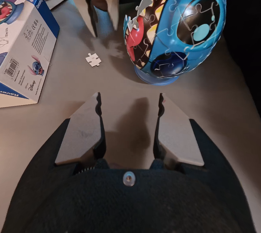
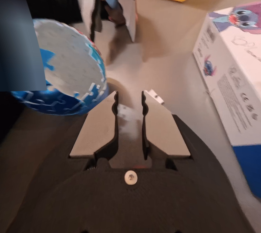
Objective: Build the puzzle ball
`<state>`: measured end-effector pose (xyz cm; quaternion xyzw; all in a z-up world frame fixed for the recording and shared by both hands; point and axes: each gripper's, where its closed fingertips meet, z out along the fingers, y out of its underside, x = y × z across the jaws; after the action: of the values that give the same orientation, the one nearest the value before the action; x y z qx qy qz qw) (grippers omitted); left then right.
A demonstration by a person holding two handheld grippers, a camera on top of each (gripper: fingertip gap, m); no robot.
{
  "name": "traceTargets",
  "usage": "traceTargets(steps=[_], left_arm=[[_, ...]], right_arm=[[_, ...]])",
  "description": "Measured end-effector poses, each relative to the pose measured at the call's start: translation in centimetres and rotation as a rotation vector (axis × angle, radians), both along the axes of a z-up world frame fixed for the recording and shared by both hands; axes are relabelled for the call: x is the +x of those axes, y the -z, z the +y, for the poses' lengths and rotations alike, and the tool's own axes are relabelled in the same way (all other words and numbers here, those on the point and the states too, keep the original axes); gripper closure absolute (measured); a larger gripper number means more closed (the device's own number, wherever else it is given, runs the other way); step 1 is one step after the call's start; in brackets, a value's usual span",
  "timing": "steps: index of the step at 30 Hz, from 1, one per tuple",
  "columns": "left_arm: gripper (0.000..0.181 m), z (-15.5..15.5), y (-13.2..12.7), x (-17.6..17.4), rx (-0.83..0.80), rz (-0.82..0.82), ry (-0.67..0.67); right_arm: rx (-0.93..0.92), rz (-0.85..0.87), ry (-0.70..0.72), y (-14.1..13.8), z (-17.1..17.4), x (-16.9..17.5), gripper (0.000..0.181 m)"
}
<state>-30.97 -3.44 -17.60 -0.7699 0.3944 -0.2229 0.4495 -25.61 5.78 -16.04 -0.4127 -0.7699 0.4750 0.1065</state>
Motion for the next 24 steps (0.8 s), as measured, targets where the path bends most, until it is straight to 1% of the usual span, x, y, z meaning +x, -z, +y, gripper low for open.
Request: traceTargets(steps=[2,4,7,10,12,15,17,18,24], left_arm=[[0.102,0.0,-0.1,0.1,-0.001,-0.005,0.003],[0.102,0.1,-0.2,0.2,0.009,-0.008,0.001],[0.104,0.0,-0.6,0.9,0.024,-0.029,0.018],[0.103,-0.6,-0.9,1.9,0.013,-0.06,0.065],[0.103,-1.1,-1.3,2.6,0.01,-0.097,0.099],[0.103,-1.4,-1.8,3.3,0.011,-0.132,0.124],[0.103,-1.6,-1.8,3.7,0.004,-0.137,0.142],[0.103,-1.7,-1.8,4.0,0.003,-0.134,0.149],[0.103,-2.3,-2.0,5.2,0.013,-0.128,0.189]], right_arm=[[-0.057,-0.044,-0.065,-1.4,-1.4,0.3,0.151],[-0.03,-0.083,-0.087,-1.7,-2.3,0.1,0.155],[0.035,-0.138,-0.144,-1.3,-3.7,0.0,0.154],[0.089,-0.193,-0.188,0.2,-4.3,0.1,0.156],[0.078,-0.215,-0.219,0.6,-4.8,0.2,0.158],[0.059,-0.245,-0.229,1.0,-5.3,0.0,0.158],[0.051,-0.266,-0.222,1.0,-5.5,-0.1,0.164],[0.055,-0.279,-0.22,1.0,-5.5,-0.1,0.171],[0.143,-0.324,-0.206,1.3,-5.5,0.0,0.176]])
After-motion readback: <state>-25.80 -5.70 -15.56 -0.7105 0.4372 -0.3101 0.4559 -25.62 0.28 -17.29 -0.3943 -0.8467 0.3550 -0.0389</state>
